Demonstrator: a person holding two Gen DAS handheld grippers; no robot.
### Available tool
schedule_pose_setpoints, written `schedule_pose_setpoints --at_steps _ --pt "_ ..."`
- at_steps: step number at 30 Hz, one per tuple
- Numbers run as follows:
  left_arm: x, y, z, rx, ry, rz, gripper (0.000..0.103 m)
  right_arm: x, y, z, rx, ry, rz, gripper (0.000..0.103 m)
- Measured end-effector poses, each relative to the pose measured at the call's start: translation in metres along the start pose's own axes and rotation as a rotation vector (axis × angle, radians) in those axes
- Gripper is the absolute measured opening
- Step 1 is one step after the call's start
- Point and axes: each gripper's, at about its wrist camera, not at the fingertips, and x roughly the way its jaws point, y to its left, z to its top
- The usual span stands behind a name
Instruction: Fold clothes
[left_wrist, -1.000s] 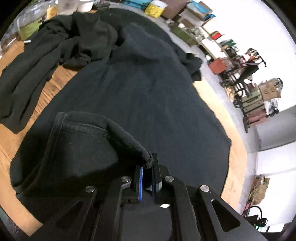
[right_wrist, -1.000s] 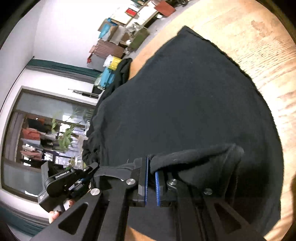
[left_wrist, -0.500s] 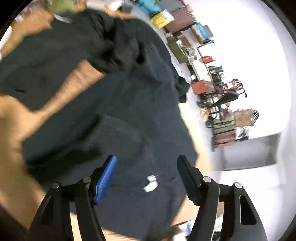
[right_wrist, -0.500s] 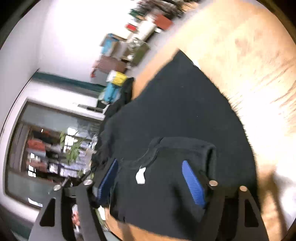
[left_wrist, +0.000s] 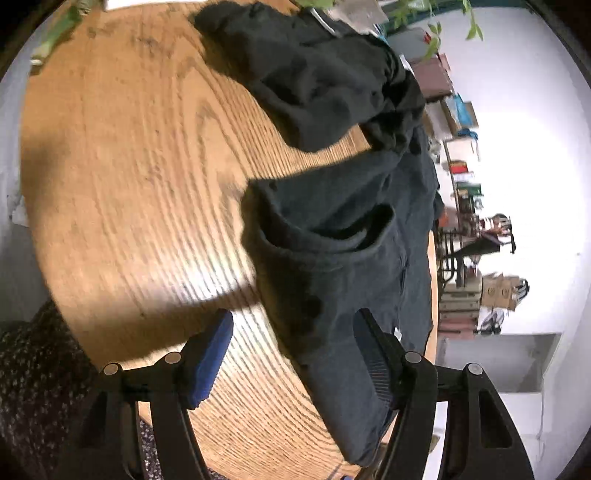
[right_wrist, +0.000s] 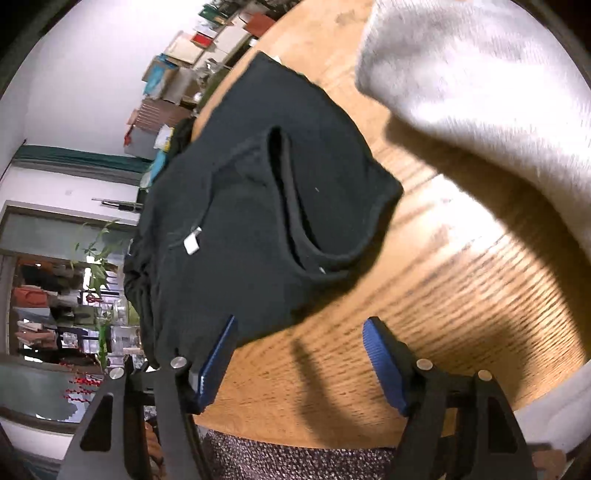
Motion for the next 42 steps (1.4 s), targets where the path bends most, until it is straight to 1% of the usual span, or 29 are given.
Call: schedule_pose_setpoints --at_steps 3,4,7,9,11,13,14,15,16,17,18,19,20,22,23,25,29,32,34,36,38,42 --pt "0.007 -0.006 0.002 0.002 -0.011 0.002 0.068 0.0 0.0 0.007 -0.01 -0.03 -0.004 0.075" --pt "0.009 -0.007 0.003 0.003 -0.015 0.002 0.068 0.002 0.0 0.008 -0.014 -0.028 -0.009 0.074" --pt "0.016 -0.013 0.005 0.006 -0.026 0.004 0.068 0.006 0.006 0.01 -0.041 -0.023 -0.036 0.067" --pt "0.019 -0.023 0.006 0.042 -0.056 0.048 0.068 0.007 0.009 0.011 -0.071 -0.026 -0.059 0.067" --pt "0.022 -0.029 0.006 0.065 -0.076 0.079 0.066 0.011 0.015 0.012 -0.099 -0.03 -0.075 0.067" --pt "0.024 -0.034 0.005 0.088 -0.097 0.11 0.058 0.015 0.022 0.012 -0.128 -0.037 -0.094 0.066" --pt "0.026 -0.037 0.005 0.099 -0.107 0.125 0.056 0.017 0.026 0.012 -0.135 -0.048 -0.112 0.058" --pt "0.026 -0.039 0.005 0.11 -0.11 0.142 0.052 0.02 0.029 0.012 -0.142 -0.059 -0.132 0.053" --pt "0.027 -0.04 0.005 0.12 -0.114 0.159 0.043 0.022 0.03 0.013 -0.151 -0.07 -0.139 0.044" --pt "0.028 -0.04 0.007 0.128 -0.119 0.193 0.035 0.024 0.031 0.013 -0.167 -0.076 -0.148 0.034" --pt "0.029 -0.041 0.008 0.136 -0.125 0.227 0.021 0.026 0.031 0.014 -0.185 -0.08 -0.157 0.029" --pt "0.029 -0.039 0.011 0.131 -0.127 0.234 0.016 0.027 0.031 0.015 -0.203 -0.084 -0.17 0.018" --pt "0.028 -0.036 0.015 0.115 -0.124 0.224 0.014 0.025 0.026 0.016 -0.187 -0.082 -0.155 0.014" --pt "0.026 -0.033 0.018 0.095 -0.108 0.212 0.011 0.019 0.014 0.02 -0.131 -0.082 -0.101 0.012" --pt "0.023 -0.033 0.018 0.102 -0.109 0.21 0.01 0.015 0.008 0.022 -0.095 -0.086 -0.064 0.012" --pt "0.015 -0.036 0.015 0.124 -0.11 0.21 0.007 0.006 0.004 0.021 -0.078 -0.092 -0.033 0.012" --pt "-0.003 -0.035 0.009 0.159 -0.085 0.204 0.006 -0.011 0.012 0.011 -0.119 -0.1 -0.022 0.011" --pt "-0.015 -0.018 0.001 0.165 -0.028 0.211 0.006 -0.023 0.009 0.002 -0.129 -0.08 -0.014 0.011" --pt "-0.02 -0.005 -0.004 0.178 -0.001 0.233 0.006 -0.027 0.0 -0.009 -0.12 -0.049 -0.021 0.011" --pt "-0.027 0.007 -0.012 0.204 0.013 0.273 0.006 -0.03 -0.008 -0.023 -0.115 -0.011 -0.038 0.011" --pt "-0.036 0.017 -0.019 0.224 0.02 0.293 0.006 -0.033 -0.014 -0.039 -0.115 0.034 -0.066 0.011" --pt "-0.051 0.033 -0.028 0.235 0.055 0.314 0.006 -0.044 -0.028 -0.068 -0.105 0.105 -0.084 0.012"
